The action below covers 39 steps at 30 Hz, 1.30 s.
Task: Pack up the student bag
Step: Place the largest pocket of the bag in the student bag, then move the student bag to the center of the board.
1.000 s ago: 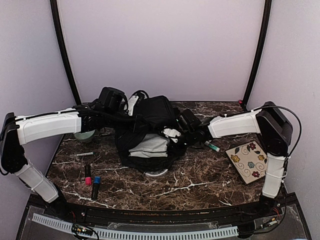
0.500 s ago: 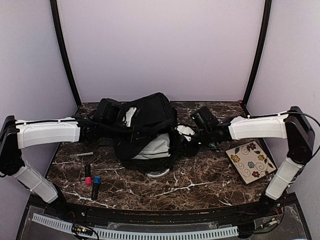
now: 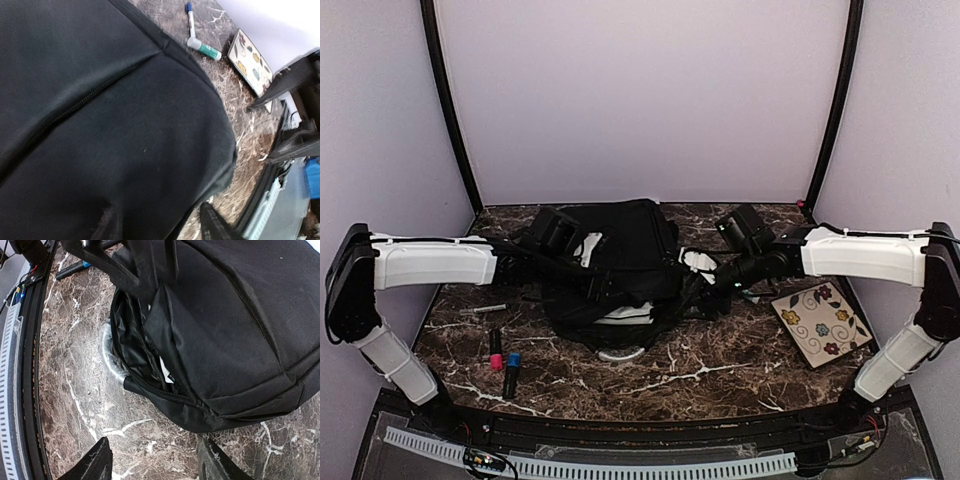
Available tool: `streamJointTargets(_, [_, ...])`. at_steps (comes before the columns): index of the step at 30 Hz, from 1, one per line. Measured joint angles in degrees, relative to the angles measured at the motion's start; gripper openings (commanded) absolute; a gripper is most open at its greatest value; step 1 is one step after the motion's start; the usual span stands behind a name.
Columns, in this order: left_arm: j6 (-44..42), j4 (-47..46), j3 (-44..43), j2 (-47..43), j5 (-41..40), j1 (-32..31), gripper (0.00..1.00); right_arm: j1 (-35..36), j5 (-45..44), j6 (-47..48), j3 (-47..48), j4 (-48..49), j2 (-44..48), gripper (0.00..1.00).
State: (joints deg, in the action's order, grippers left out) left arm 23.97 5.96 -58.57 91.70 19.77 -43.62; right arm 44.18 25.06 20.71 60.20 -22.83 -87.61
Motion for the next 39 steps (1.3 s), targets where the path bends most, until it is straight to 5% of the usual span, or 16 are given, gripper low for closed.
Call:
streamJointTargets(5, [-1.3, 6.8, -0.1, -11.7, -7.2, 0.0, 0.73, 0.1, -3.7, 3.4, 3.0, -2.2, -0.4, 0.79])
streamJointTargets(11, [-0.4, 13.7, 4.4, -27.1, -18.0, 0.7, 0.74, 3.3, -10.6, 9.8, 11.6, -2.4, -5.7, 0.81])
streamJointTargets(23, [3.3, 28.0, 12.6, -28.8, -22.3, 13.4, 0.69, 15.6, -22.5, 15.9, 23.2, -2.5, -22.7, 0.81])
streamJointTargets(26, [2.9, 26.9, 15.1, -28.9, -20.7, 16.0, 0.68, 16.6, -26.3, 16.6, 28.1, -1.5, -28.5, 0.69])
streamJointTargets(31, [0.7, 22.3, 17.7, -26.1, -18.1, 16.7, 0.63, 16.3, -34.5, 16.9, 27.8, 3.9, -31.7, 0.36])
streamJointTargets(39, [-2.8, 10.8, 21.2, -20.2, -14.4, 16.8, 0.54, 8.6, -37.3, 14.5, 22.1, 9.3, -27.6, 0.34])
